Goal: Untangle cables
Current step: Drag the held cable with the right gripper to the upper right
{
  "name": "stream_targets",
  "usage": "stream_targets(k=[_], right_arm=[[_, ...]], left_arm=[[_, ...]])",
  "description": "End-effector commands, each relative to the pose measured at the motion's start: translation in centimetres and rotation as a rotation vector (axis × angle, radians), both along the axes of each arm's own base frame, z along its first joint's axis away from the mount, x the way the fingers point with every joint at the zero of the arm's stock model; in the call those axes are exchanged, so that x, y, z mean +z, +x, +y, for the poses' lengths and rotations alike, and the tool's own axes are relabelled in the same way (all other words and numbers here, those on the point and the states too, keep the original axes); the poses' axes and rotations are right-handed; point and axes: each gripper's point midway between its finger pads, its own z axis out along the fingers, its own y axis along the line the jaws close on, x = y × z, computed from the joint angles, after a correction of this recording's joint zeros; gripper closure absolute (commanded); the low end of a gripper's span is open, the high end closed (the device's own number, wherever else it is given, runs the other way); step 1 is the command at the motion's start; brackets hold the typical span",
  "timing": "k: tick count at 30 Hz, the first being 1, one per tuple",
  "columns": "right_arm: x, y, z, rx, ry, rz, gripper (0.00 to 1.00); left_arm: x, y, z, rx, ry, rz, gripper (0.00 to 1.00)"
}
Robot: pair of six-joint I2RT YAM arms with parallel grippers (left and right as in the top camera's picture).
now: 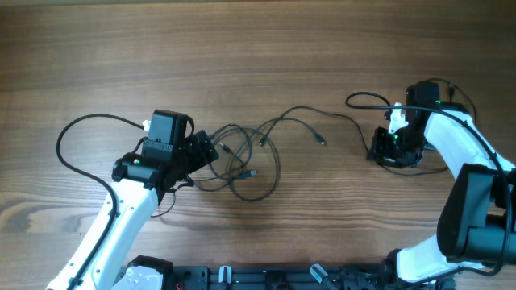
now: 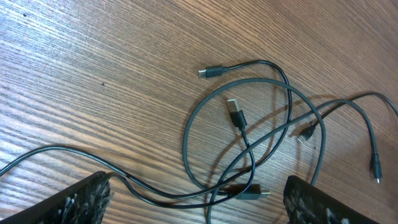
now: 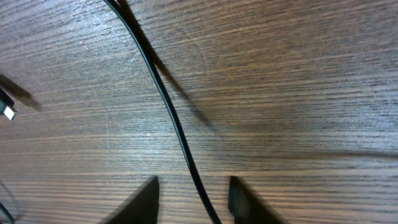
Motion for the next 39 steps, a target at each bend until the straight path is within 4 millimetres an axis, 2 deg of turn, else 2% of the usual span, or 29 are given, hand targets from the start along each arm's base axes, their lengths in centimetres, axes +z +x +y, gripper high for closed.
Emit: stream_targets(k=[1, 5, 7, 10, 18, 20, 21, 24, 28, 31, 32, 35, 37, 39], right_arm=[[-0.1, 0.0, 0.3, 0.002, 0.013, 0.001, 0.77], [-0.1, 0.1, 0.3, 0.002, 0.012, -0.006, 0.85], [-0.1, 0.1, 0.3, 0.002, 0.012, -0.005, 0.86], [0.0, -1.1, 0.5, 0.001, 0.019, 0.047, 0.82], [0.1, -2.1, 0.6, 0.001, 0.025, 0.088, 0.78], [0.1, -2.2, 0.7, 0.001, 0.025, 0.092, 0.83], [0.1, -2.2, 0.7, 0.002, 0.025, 0.092, 0.89], [0.1, -2.3, 0.7, 0.001, 0.025, 0.095, 0.96], [0.0, -1.5, 0.6, -0.03, 0.023, 0.067, 0.96], [0.5, 1.7, 0.9, -0.047, 0.058, -0.056, 0.96], [2.2, 4.1, 1.1, -0.052, 0.098, -0.135, 0.96], [9.9, 10.3, 0.6, -0.061, 0.191, -0.345, 0.96], [19.2, 14.5, -2.2, -0.109, 0.172, -0.566, 0.96], [25.0, 15.5, -4.7, -0.169, 0.138, -0.698, 0.96]], left_arm=[[0.1, 0.2, 0.0, 0.003, -0.008, -0.002, 0.09], [0.1, 0.2, 0.0, 0.003, -0.008, -0.002, 0.09], [0.1, 0.2, 0.0, 0.003, -0.008, -0.002, 0.09], [0.1, 0.2, 0.0, 0.003, -0.008, -0.002, 0.09], [0.1, 0.1, 0.0, 0.003, -0.006, 0.006, 0.09], [0.1, 0.1, 0.0, 0.003, -0.006, 0.006, 0.09], [0.1, 0.0, 0.0, 0.003, -0.006, 0.006, 0.09], [0.1, 0.0, 0.0, 0.003, -0.006, 0.006, 0.09], [0.1, 0.0, 0.0, 0.003, -0.006, 0.007, 0.09], [0.0, 0.0, 0.0, 0.003, -0.006, 0.009, 0.08], [0.0, 0.0, 0.0, 0.003, -0.006, 0.009, 0.08], [0.0, 0.0, 0.0, 0.003, -0.005, 0.01, 0.08], [0.0, -0.1, 0.0, 0.003, -0.005, 0.013, 0.08], [0.0, -0.1, 0.0, 0.003, -0.005, 0.012, 0.08]])
